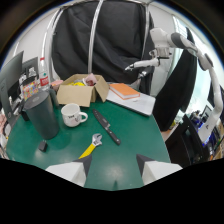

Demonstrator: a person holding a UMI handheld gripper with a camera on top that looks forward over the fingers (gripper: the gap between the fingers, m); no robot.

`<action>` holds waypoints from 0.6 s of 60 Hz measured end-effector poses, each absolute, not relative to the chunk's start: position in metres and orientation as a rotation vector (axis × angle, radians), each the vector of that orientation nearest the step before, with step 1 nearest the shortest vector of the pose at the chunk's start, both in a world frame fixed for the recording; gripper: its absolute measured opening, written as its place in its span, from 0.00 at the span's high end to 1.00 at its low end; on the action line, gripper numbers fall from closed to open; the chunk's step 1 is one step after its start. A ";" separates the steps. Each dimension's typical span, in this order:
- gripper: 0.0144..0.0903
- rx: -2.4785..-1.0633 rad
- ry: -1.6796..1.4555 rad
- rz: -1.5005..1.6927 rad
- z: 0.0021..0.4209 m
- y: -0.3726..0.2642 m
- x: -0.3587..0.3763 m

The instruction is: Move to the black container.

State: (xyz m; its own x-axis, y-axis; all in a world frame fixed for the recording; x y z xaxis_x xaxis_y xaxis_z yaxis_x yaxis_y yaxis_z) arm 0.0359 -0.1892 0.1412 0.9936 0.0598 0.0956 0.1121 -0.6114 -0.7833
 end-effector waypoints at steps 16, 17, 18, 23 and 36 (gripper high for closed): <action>0.06 -2.238 -0.252 0.066 0.133 -0.212 -0.054; 0.06 -2.238 -0.264 0.076 0.133 -0.213 -0.060; 0.07 -2.237 -0.276 0.086 0.132 -0.213 -0.067; 0.07 -2.222 -0.333 0.132 0.131 -0.212 -0.097; 0.06 -2.173 -0.416 0.230 0.133 -0.189 -0.162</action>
State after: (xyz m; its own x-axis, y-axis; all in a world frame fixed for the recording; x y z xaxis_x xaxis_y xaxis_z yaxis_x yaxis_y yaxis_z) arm -0.1616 -0.1888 0.1326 0.9266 0.3757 -0.0144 0.2114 -0.5522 -0.8065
